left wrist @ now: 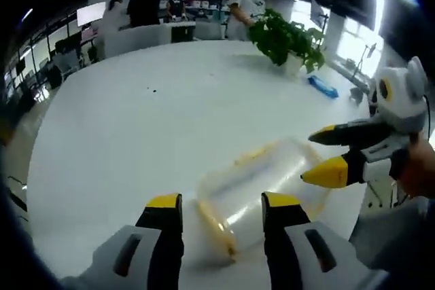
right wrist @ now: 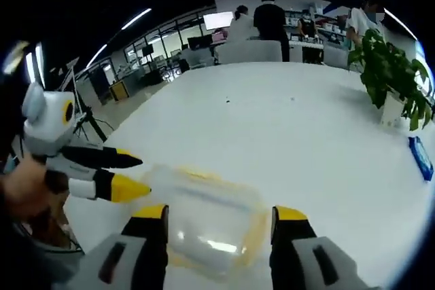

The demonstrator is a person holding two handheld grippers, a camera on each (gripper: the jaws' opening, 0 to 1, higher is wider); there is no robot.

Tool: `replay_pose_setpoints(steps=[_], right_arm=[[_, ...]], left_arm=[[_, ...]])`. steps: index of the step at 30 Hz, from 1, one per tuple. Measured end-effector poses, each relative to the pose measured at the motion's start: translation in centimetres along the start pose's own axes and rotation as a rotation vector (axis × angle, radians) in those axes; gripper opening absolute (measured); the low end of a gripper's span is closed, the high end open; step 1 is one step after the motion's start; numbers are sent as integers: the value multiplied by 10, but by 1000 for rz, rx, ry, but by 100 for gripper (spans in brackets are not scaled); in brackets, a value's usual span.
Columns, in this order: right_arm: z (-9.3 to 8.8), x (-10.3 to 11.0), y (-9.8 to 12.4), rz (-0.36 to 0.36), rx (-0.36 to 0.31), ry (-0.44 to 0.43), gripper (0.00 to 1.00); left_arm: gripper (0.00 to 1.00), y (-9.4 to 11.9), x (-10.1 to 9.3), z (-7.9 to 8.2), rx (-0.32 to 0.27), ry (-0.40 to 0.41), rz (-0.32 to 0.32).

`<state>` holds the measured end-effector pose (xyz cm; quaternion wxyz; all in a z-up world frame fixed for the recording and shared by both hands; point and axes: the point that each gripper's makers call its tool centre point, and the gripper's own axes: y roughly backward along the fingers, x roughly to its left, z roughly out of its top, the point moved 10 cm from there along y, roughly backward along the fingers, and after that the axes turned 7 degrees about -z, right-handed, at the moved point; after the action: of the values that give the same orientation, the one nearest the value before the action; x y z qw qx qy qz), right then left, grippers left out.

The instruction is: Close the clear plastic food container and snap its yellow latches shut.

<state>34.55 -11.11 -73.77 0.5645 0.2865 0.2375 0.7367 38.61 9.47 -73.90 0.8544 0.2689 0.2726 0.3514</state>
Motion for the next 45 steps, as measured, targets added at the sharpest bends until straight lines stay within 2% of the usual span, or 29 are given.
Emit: replay_pose_setpoints(steps=[2,5,6,7,9,11,14,22,23,24,26,35,45], right_arm=[[-4,-2,-2,-10,-5,-25,60],[-12,-5,-6,6,15,-113,59],[-16,-5,-8,28,36,-140,59],[-18,-5,-9,51,49,-162,59],[-21,-4,-13,79,81,-141,60],[-23,-4,-13,72,86,-102,59],[-21,-5,-11,86,67,-97,59],[-21,-3,-13,93,77,-97,57],[-13,-2,-19,79,5,-94,55],[-17,-1,-7,97,79,-37,56],[-15,0,-8,91,60,-79,56],[-17,5,-12,99,75,-68,56],[-9,14,-29,115,65,-55,56]], left_arm=[[47,-1,0,-5,-20,37,1],[47,-5,-2,-16,-54,219,-57],[47,-6,-2,-18,-51,232,-64],[48,-10,-2,-22,-42,248,-100],[55,-14,-4,-26,-29,251,-121],[58,-16,-7,-26,-18,204,-124],[58,-16,-6,-24,-16,219,-126],[57,-21,-8,-24,-11,263,-136],[58,-19,-9,-23,-44,286,-134],[59,-15,-10,-25,-13,298,-129],[59,-17,-9,-24,-23,307,-131],[59,-19,-8,-25,-20,318,-124],[60,-22,9,-20,-29,338,-122]])
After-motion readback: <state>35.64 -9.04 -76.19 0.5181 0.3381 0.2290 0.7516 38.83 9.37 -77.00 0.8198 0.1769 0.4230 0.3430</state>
